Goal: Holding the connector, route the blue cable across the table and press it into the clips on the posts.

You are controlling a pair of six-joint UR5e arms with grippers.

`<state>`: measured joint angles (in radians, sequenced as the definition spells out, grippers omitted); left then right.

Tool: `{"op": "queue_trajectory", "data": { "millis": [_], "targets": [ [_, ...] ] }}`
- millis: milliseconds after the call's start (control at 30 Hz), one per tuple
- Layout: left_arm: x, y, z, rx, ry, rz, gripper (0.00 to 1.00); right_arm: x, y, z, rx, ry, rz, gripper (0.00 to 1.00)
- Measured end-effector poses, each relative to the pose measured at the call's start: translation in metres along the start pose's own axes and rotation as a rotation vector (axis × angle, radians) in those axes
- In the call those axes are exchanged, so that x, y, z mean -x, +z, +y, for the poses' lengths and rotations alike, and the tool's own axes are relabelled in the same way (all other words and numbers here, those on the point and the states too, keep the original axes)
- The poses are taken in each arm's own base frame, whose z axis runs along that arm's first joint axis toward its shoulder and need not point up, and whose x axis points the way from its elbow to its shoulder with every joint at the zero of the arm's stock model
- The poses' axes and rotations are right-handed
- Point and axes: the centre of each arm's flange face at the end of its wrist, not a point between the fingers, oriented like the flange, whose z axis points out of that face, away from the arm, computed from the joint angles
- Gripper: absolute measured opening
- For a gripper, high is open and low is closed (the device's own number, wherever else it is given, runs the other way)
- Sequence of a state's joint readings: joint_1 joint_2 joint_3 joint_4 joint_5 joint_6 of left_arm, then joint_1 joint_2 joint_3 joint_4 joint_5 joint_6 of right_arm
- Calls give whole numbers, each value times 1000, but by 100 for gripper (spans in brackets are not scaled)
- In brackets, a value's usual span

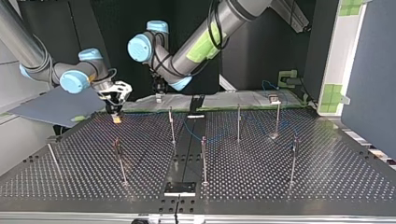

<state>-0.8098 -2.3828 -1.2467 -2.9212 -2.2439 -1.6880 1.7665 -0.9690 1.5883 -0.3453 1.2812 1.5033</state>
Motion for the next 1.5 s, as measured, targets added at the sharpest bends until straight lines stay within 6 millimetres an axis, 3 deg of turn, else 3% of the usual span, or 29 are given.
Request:
{"op": "queue_trajectory", "data": {
  "millis": [233,733,1167,1500],
  "targets": [
    [-4,11,-10,14,-9,-4,100,-9,-9,-1,-13,-24,6,0],
    [58,35,-30,2,-134,-140,100,-17,-13,-4,-41,-32,21,0],
    [29,65,-43,-13,-135,-102,100,-24,-15,-5,-49,-29,34,0],
    [27,89,-27,21,-147,-108,100,-26,-15,-6,-61,-29,39,0]
  ]
}}
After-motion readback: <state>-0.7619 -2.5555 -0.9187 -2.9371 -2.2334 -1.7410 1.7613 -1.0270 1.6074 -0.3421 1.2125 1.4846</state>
